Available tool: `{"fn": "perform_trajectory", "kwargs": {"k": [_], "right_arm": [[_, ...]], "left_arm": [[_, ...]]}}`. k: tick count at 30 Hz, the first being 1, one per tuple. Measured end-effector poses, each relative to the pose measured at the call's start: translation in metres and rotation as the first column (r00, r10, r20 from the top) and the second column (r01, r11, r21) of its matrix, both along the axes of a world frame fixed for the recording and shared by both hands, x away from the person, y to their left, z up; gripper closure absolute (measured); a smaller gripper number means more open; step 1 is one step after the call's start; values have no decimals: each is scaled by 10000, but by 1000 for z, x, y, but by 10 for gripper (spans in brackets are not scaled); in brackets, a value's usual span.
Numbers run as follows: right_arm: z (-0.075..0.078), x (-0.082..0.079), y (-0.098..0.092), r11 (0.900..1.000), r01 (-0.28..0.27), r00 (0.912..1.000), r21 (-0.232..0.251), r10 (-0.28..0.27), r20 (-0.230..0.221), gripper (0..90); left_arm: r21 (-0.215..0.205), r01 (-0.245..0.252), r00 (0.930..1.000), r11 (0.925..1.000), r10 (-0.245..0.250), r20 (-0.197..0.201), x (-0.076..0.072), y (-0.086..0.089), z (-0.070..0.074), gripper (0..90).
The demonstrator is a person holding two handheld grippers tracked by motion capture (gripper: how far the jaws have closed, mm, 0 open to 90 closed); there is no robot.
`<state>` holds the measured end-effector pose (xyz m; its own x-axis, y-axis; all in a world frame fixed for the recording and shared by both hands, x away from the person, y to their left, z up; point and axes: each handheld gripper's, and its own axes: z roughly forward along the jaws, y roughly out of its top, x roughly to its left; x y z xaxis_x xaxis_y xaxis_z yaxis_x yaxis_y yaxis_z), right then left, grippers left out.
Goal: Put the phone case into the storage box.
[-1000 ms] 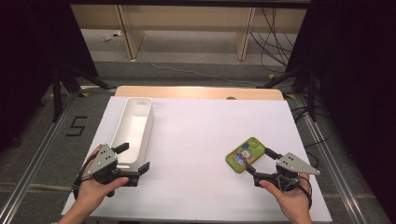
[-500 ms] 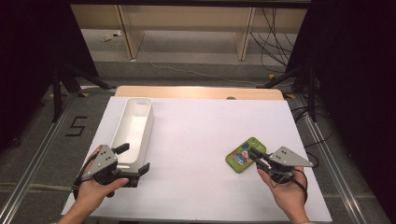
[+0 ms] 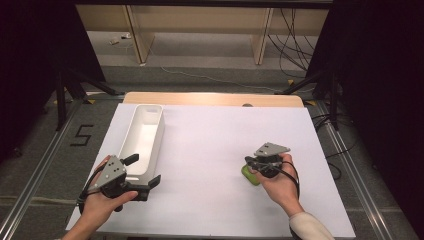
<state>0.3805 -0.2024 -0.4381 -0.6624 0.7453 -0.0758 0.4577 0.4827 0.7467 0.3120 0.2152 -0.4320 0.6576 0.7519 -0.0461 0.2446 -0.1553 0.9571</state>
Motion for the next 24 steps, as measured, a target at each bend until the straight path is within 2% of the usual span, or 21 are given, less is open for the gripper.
{"fn": "perform_trajectory", "kwargs": {"k": [4, 14, 21, 24], "right_arm": [[-8, 12, 10, 9991, 131, 9977, -393, -157, -659, 900], [-17, 29, 29, 9936, 146, 9939, -1122, -267, -1072, 900], [-23, 34, 32, 9875, 336, 9875, -1542, -565, -1470, 900], [-25, 35, 32, 9867, 369, 9849, -1583, -627, -1612, 900]], "left_arm": [[49, 29, 10000, 10000, -29, 4, 0, 0, 0, 0], [65, 28, 10000, 10000, -28, -1, -1, 0, 0, 0], [66, 58, 10000, 10000, -58, -13, -1, 0, 0, 0], [68, 85, 10000, 9999, -85, -36, -1, -1, -1, 0]]}}
